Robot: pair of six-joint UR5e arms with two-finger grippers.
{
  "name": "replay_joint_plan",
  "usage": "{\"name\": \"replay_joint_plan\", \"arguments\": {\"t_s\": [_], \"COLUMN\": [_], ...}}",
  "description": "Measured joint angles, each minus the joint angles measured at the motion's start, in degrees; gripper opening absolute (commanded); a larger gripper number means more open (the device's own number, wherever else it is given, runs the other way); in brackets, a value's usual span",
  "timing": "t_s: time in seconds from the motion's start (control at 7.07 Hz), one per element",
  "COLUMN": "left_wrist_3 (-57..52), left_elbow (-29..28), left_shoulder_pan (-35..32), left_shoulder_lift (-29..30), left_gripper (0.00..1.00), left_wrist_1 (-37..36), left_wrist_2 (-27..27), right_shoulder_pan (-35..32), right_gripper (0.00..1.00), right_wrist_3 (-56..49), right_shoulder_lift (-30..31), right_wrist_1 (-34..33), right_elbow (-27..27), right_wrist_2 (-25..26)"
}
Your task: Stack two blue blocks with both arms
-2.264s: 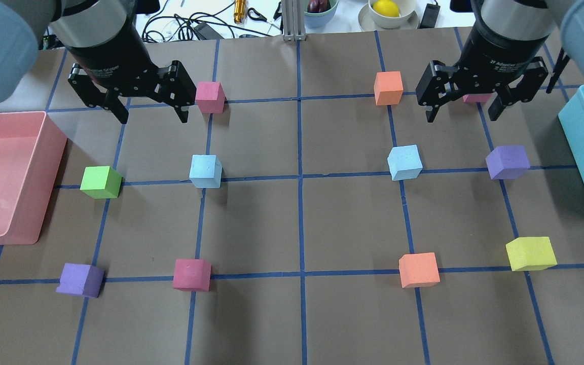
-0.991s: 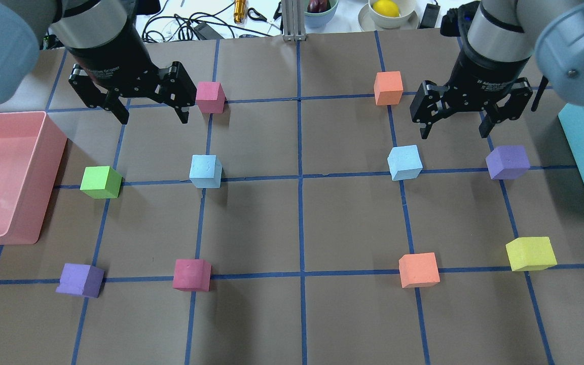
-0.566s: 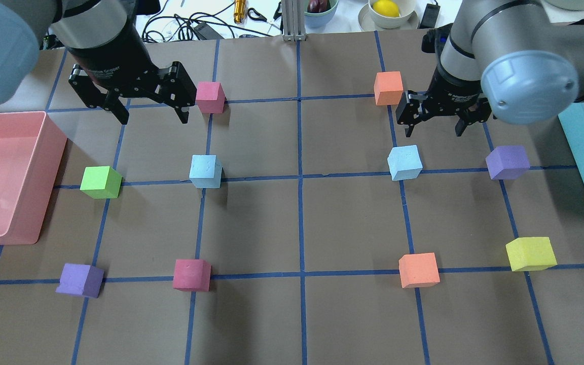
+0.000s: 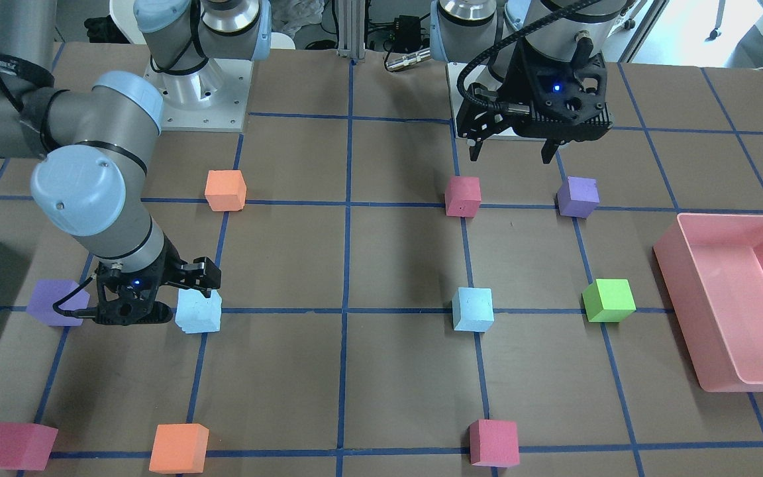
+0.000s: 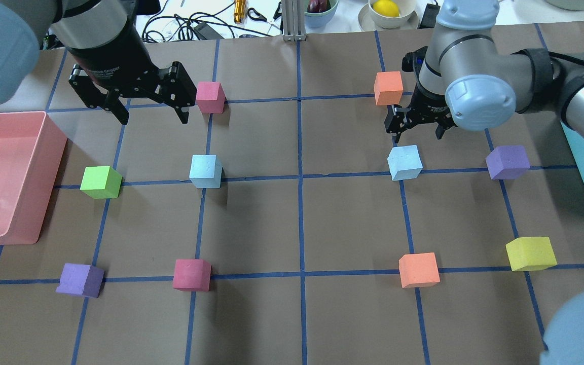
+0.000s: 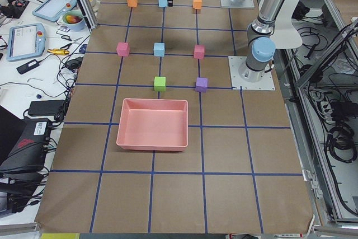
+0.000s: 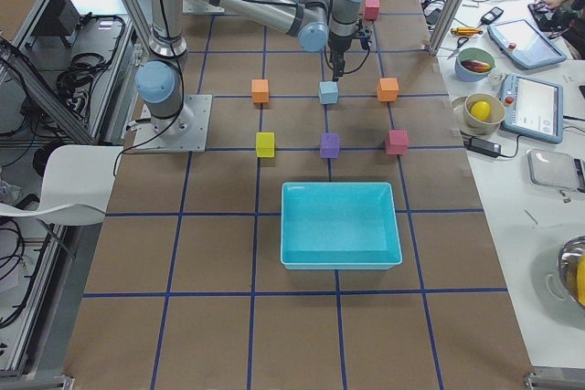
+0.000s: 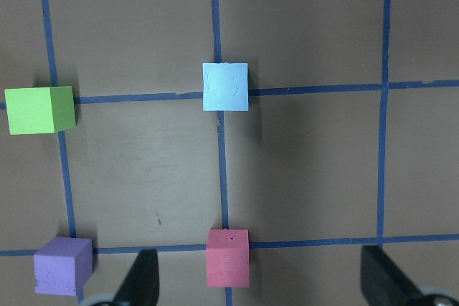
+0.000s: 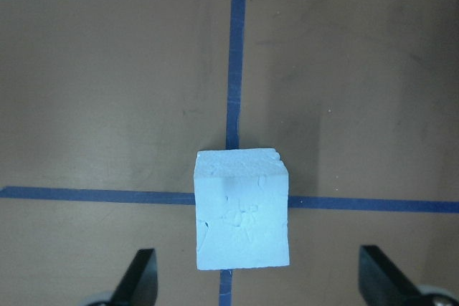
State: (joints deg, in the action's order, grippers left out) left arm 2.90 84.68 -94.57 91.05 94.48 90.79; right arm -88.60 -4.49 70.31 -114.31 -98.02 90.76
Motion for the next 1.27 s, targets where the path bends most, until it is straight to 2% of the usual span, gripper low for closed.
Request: {"name": "replay_joint_plan", "arguments": {"t_s": [0.57,0.71,0.85,0.99,1.27], "left_wrist_3": [0.0,0.0,0.0,0.0,0.0], "left_elbow": [0.0,0.0,0.0,0.0,0.0], "left_shoulder_pan": [0.0,0.0,0.0,0.0,0.0], "left_shoulder_lift": [0.0,0.0,0.0,0.0,0.0], "left_gripper": [1.0,1.0,1.0,1.0,1.0], "left_wrist_1": [0.0,0.0,0.0,0.0,0.0], "left_wrist_2": [-0.1,-0.1,0.0,0.0,0.0], "right_shoulder_pan": [0.1,0.2,0.2,0.2,0.2], "right_gripper": [0.99,0.53,0.17,0.03,0.0], "right_wrist_3": [0.0,0.2,0.3,0.3,0.4], "right_shoulder_lift": [-6.0,-7.7,-9.2,-9.8,-9.8], "right_wrist_1": [-2.8,-4.1,-5.2,-5.6,-5.5], "right_elbow": [-0.4,-0.4,-0.5,-0.5,-0.5], "right_wrist_2": [-0.2,-0.2,-0.3,-0.4,-0.4]}}
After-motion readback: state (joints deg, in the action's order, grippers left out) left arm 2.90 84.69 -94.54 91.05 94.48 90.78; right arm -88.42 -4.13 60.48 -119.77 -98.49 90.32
